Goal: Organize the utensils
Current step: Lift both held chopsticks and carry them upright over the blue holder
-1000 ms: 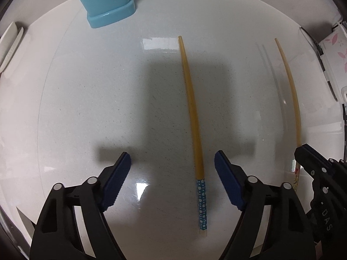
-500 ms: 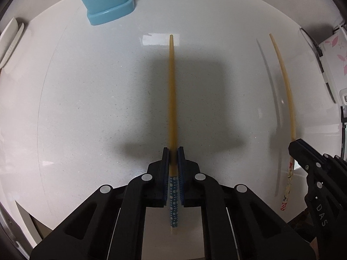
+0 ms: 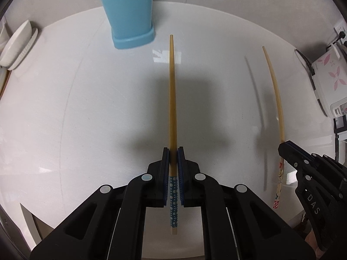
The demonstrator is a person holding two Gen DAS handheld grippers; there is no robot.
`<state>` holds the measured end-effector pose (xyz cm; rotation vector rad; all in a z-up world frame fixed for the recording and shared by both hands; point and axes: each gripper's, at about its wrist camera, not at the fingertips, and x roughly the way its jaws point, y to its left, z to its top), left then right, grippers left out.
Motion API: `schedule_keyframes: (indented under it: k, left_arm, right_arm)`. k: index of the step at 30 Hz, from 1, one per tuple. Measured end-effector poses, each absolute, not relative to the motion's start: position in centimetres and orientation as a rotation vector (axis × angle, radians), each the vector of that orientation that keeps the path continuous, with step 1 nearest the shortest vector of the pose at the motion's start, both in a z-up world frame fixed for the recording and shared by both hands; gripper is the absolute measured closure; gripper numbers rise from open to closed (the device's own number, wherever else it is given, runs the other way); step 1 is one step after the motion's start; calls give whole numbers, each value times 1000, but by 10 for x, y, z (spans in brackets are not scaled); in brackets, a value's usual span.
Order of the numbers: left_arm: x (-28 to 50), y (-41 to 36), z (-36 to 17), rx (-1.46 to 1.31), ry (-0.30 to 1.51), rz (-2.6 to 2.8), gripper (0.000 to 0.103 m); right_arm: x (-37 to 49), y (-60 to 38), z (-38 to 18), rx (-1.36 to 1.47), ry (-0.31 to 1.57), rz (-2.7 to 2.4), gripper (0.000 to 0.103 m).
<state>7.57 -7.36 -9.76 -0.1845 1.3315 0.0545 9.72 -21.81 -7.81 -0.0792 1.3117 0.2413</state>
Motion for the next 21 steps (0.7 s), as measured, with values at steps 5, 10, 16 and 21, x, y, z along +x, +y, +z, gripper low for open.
schedule_keyframes:
  k: [5, 10, 16, 21]
  left_arm:
    - [73, -59, -83, -200, 1295, 58, 96]
    - [72, -41, -69, -210, 1262, 70, 96]
    - [76, -38, -56, -221, 1221, 88, 96]
    - [71, -20, -42, -229, 1187, 91, 96]
  right_arm:
    - [100, -207, -67, -71, 1280, 251, 97]
    - [102, -195, -55, -68, 1252, 266, 97]
    - [105, -179, -43, -68, 1215, 284, 97]
    - [109, -165, -33, -70, 1188, 296, 97]
